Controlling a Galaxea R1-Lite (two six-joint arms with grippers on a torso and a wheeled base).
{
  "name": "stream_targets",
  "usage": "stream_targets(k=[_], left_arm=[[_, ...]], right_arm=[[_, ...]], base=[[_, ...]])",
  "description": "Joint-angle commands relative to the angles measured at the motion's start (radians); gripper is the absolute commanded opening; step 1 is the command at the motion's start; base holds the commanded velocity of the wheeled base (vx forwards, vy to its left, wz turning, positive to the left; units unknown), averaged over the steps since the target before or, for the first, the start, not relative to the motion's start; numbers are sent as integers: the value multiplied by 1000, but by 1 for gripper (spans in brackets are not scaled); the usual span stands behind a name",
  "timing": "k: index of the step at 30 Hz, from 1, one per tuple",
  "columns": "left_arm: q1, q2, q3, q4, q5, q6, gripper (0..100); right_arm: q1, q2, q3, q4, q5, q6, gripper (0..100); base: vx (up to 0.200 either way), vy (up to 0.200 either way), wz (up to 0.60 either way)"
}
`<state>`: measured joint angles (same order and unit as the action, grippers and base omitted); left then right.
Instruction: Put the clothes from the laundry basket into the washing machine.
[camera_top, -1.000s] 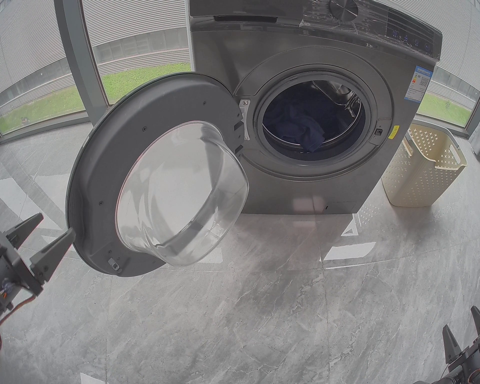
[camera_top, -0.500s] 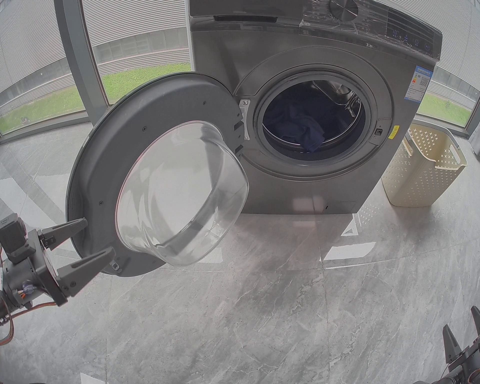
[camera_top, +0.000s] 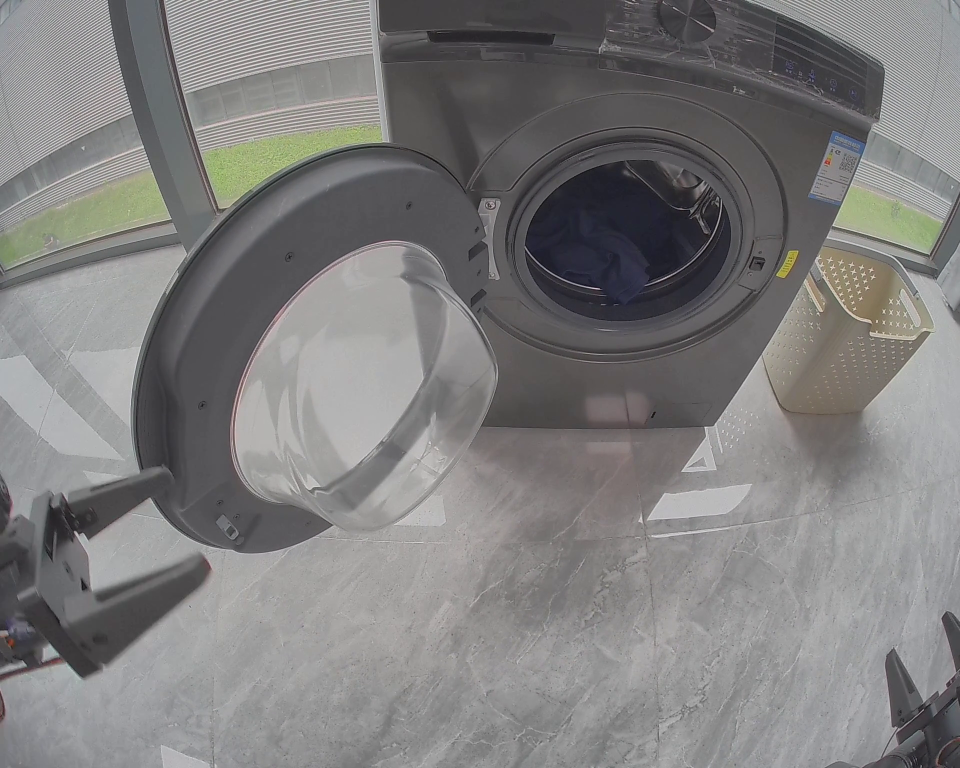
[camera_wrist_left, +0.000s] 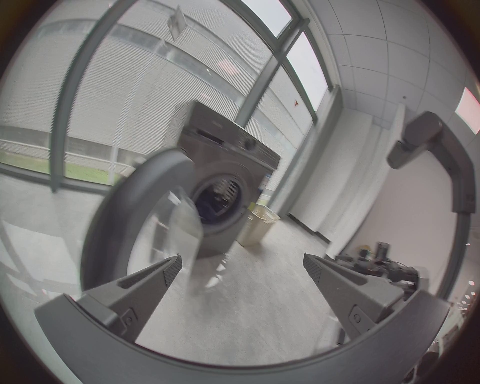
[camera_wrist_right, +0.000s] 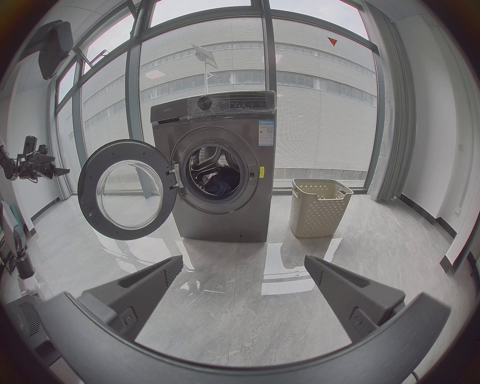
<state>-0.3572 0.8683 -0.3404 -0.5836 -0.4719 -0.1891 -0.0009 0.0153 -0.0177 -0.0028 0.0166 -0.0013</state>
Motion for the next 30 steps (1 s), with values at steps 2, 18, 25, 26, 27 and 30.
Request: stream_targets(k=[2,18,25,26,27,30], left_arm=[[133,32,-103,-7,105,23,100],[316,304,-200,-68,118,235,100],[271,414,-236,-133,56,229,100],[244,406,-226,-136,35,227,100],[215,400,-216,-137,18,226,100],[141,348,-178,-136,7,214,100]], right_arm=[[1,-12,18,0,0,0,100],[1,-12,18,0,0,0,100],[-1,-12,18,0,0,1,100],[-1,-12,18,0,0,1,100],[-1,-12,18,0,0,1,100],[-1,-12,18,0,0,3,100]], base=[[0,0,0],[0,0,0],[0,0,0],[0,0,0],[0,0,0],[0,0,0]])
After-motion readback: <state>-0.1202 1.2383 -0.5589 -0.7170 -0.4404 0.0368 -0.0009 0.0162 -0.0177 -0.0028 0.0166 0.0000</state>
